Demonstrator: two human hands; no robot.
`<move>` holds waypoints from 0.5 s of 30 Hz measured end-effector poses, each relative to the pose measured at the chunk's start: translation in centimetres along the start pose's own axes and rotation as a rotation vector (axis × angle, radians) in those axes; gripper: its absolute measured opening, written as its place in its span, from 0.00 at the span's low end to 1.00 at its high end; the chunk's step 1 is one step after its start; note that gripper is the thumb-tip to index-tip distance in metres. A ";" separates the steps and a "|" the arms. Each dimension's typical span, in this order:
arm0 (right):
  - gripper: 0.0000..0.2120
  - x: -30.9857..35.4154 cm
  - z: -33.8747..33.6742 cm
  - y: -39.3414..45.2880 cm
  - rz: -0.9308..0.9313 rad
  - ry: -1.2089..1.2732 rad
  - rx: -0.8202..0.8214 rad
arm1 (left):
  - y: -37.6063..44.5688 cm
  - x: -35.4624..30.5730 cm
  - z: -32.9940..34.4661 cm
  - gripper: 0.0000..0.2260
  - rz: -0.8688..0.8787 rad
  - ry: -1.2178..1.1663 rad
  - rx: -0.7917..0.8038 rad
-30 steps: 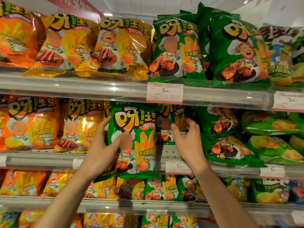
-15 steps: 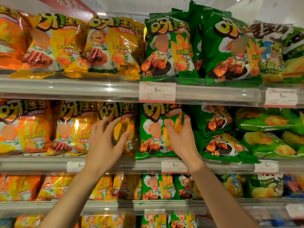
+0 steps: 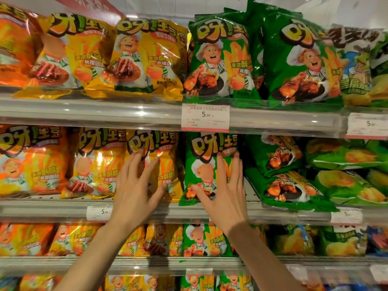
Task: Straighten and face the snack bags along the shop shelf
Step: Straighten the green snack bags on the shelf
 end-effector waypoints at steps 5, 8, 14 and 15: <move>0.46 0.1 0.1 0.8 0.047 -0.021 -0.031 | 0.1 -0.1 0.1 0.28 0.000 -0.001 -0.010; 0.46 0.2 0.1 0.3 0.047 -0.002 -0.025 | -0.1 -0.1 0.2 0.28 -0.001 -0.010 -0.018; 0.44 -0.2 -0.9 -0.1 0.084 0.265 0.098 | -0.5 0.2 -0.3 0.26 0.000 -0.151 -0.020; 0.42 -0.1 -1.6 -0.5 0.068 0.358 0.078 | -0.6 0.1 -0.5 0.24 0.003 -0.180 -0.027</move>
Point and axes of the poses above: each hand's wrist, its own y-axis towards the middle knuckle, its own z-axis out of the palm, x = y × z, the point moved 10 cm from there along y, towards the middle knuckle, and after that the axes turned 1 degree about y, right-handed, at the moved point
